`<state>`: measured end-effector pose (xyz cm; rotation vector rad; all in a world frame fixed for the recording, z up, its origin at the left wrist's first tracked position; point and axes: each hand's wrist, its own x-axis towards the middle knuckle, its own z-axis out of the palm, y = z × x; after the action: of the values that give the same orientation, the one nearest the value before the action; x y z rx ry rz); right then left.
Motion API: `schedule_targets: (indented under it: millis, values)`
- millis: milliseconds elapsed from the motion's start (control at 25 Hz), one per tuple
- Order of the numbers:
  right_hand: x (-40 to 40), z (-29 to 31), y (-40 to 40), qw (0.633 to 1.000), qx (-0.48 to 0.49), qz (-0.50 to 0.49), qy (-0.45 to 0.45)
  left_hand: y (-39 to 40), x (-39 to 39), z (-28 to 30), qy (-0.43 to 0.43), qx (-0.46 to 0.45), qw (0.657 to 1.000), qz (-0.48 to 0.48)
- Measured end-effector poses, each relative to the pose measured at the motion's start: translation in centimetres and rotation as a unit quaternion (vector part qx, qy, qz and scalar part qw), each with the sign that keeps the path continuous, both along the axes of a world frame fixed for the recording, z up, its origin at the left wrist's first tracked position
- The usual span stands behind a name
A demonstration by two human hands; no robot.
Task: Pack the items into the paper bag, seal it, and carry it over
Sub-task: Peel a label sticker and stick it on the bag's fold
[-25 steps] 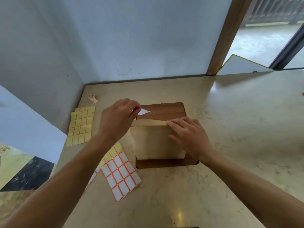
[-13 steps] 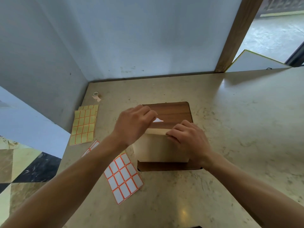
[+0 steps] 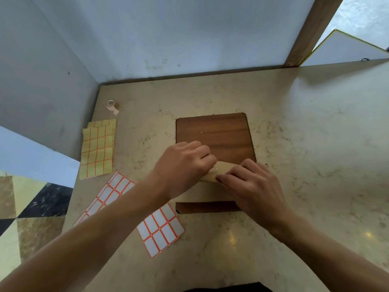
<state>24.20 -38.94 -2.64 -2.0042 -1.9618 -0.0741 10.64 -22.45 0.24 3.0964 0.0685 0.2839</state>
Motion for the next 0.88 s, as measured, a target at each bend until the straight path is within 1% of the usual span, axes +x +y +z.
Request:
schedule_targets:
  millis: [360,480,640,760,880]
  values:
    - [0.1,-0.1,0.4,1.000,0.000,-0.004,-0.002,-0.8,0.8,0.2,0.035,-0.026,0.999,0.025]
    - [0.0,-0.1,0.4,1.000,0.007,-0.009,0.003,-0.9,1.1,0.4,0.041,-0.081,0.995,0.049]
    - [0.0,0.1,0.4,1.000,0.001,-0.017,0.019,-0.6,1.7,0.6,0.093,-0.170,0.977,0.093]
    - [-0.2,0.6,0.4,0.998,-0.003,-0.044,0.052,-0.4,2.1,0.9,0.126,-0.189,0.967,0.112]
    - [-0.5,1.2,0.4,0.993,-0.022,-0.081,0.085,-0.1,2.6,1.1,0.184,-0.222,0.949,0.126]
